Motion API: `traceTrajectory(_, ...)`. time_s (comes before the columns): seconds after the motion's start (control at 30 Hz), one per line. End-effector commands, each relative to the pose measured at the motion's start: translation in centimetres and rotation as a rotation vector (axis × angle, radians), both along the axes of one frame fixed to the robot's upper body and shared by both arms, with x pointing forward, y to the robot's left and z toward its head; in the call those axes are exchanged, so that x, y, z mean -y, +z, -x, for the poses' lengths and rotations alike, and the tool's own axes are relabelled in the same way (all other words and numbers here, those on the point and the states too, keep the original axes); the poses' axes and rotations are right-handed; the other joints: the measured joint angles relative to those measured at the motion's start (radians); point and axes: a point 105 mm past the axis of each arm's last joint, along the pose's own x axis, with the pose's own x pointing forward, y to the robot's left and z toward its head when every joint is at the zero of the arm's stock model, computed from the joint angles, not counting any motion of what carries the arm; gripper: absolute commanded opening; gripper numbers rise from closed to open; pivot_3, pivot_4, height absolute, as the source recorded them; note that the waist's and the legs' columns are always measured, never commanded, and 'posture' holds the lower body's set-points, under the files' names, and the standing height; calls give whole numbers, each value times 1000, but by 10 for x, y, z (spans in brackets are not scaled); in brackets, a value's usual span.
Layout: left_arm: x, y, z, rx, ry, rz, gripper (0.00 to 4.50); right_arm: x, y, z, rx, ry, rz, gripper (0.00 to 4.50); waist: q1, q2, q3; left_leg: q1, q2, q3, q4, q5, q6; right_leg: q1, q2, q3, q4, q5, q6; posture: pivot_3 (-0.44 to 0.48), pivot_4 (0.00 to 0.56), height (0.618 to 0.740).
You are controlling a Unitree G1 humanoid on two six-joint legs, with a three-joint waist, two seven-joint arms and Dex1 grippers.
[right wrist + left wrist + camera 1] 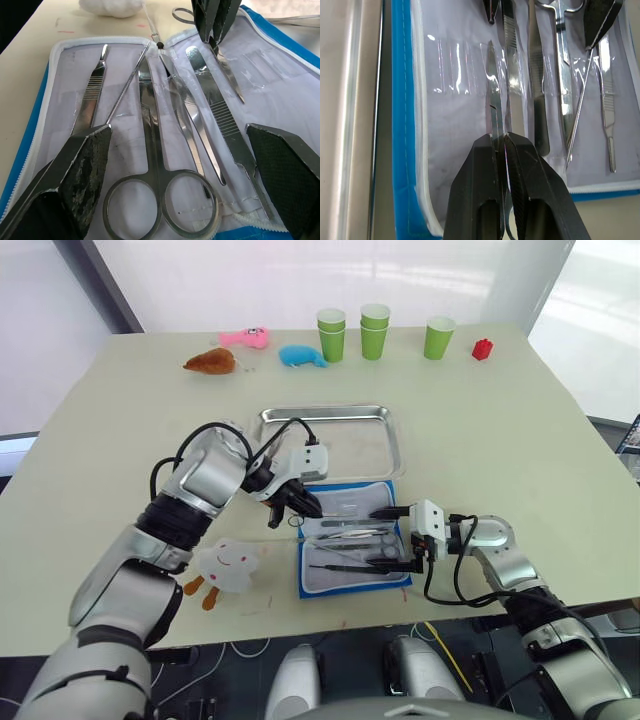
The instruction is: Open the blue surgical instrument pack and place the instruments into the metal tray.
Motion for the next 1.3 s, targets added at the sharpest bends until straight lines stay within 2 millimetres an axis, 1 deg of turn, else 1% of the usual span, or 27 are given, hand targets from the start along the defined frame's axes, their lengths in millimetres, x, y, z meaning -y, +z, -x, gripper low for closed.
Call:
traceTrajectory(0.03, -3, 10, 5, 14, -38, -12, 92, -2, -43, 19, -133, 23, 118, 4500, 0, 0, 0, 0, 0, 0, 0, 0, 0, 0, 0, 0, 0, 0, 0, 0, 150, 740)
traceTrajectory(0.3, -12, 13, 9, 13, -24, -22, 92, -2, -44, 19, -133, 24, 117, 4500, 0, 0, 0, 0, 0, 0, 0, 0, 0, 0, 1, 2, 0, 0, 0, 0, 150, 740)
traceTrajectory(0.57, -28, 17, 16, 10, -3, -44, 92, -3, -44, 19, -134, 22, 117, 4500, 0, 0, 0, 0, 0, 0, 0, 0, 0, -1, 2, 4, 0, 0, 0, 0, 150, 740)
traceTrajectory(0.73, -40, 26, 19, 21, 17, -46, 92, -3, -44, 19, -135, 25, 116, 4500, 0, 0, 0, 0, 0, 0, 0, 0, 0, -1, 3, 5, 1, 0, -1, 0, 150, 740)
traceTrajectory(0.83, -45, 31, 20, 33, 33, -36, 92, -3, -44, 19, -136, 27, 117, 4500, 0, 0, 0, 0, 0, 0, 0, 0, 0, -2, 3, 5, 1, 0, -1, 0, 150, 740)
traceTrajectory(0.9, -44, 39, 20, 48, 43, 5, 92, -2, -44, 20, -136, 28, 119, 4500, 0, 0, 0, 0, 0, 0, 0, 0, 0, -2, 3, 5, 1, 1, -1, 0, 150, 740)
traceTrajectory(1.03, -39, 60, 10, 115, 115, 131, 92, -1, -45, 20, -137, 30, 125, 4500, 1, -1, 0, 0, 0, 0, 0, 0, 0, -2, 3, 5, 1, 1, -1, 0, 150, 740)
traceTrajectory(1.17, -33, 71, 4, 155, 197, 242, 92, 0, -45, 20, -138, 35, 127, 4500, 1, -1, 0, 0, 1, 1, 0, 0, 0, -2, 3, 6, 1, 1, -1, 0, 150, 740)
traceTrajectory(1.3, -30, 78, -10, 238, 335, 331, 92, -1, -45, 21, -140, 39, 127, 4500, 1, -1, 0, 0, 1, 1, 1, 0, 0, -2, 3, 6, 2, 1, -1, 0, 150, 740)
